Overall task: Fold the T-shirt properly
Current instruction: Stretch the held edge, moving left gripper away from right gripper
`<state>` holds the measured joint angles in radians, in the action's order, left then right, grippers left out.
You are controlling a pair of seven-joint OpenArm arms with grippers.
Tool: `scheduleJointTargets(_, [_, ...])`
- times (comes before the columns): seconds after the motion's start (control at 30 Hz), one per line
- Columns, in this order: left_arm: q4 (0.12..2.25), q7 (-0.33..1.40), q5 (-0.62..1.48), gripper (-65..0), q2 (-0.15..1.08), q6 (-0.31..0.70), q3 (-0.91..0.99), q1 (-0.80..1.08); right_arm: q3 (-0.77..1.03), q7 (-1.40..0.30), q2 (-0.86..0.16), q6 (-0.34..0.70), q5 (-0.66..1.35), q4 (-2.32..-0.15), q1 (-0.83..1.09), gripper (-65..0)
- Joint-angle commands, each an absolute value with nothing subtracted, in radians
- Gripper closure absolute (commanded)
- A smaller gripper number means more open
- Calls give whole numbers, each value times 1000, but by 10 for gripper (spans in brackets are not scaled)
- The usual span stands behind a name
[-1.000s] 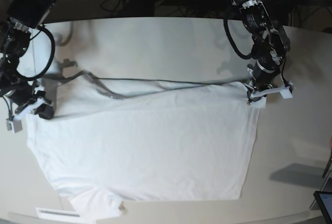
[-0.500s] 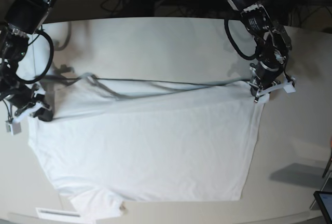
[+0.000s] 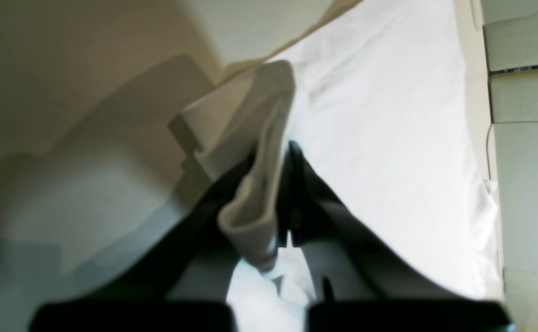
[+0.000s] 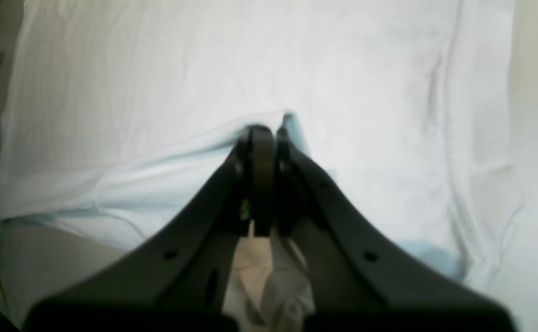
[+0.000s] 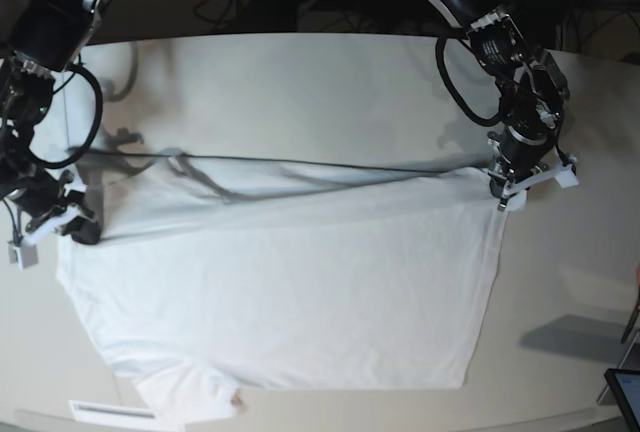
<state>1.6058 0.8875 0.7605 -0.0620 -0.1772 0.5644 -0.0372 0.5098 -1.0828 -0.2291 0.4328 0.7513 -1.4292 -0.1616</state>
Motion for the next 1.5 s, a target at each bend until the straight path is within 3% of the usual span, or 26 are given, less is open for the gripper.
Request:
scheduleJointTargets(0.0, [1623,880,762,0,-56,-171,567,-67,513,-1052,-251,435,763,-1445,-193,-3])
scheduleJointTargets(0.27, [1555,875,762,0,-58,-171,567,-107,476,-1049,-249,435,763,-1333,-240,-3])
scheduleJointTargets(1.07, [1478,871,759,0,-50,-171,588,-176,418,-931,-251,433,762,-1265,-265,-3])
scheduleJointTargets(1.47, [1480,877,759,0,-36,-171,667,-165,272,-869,-271,433,762,-1264,-298,-1])
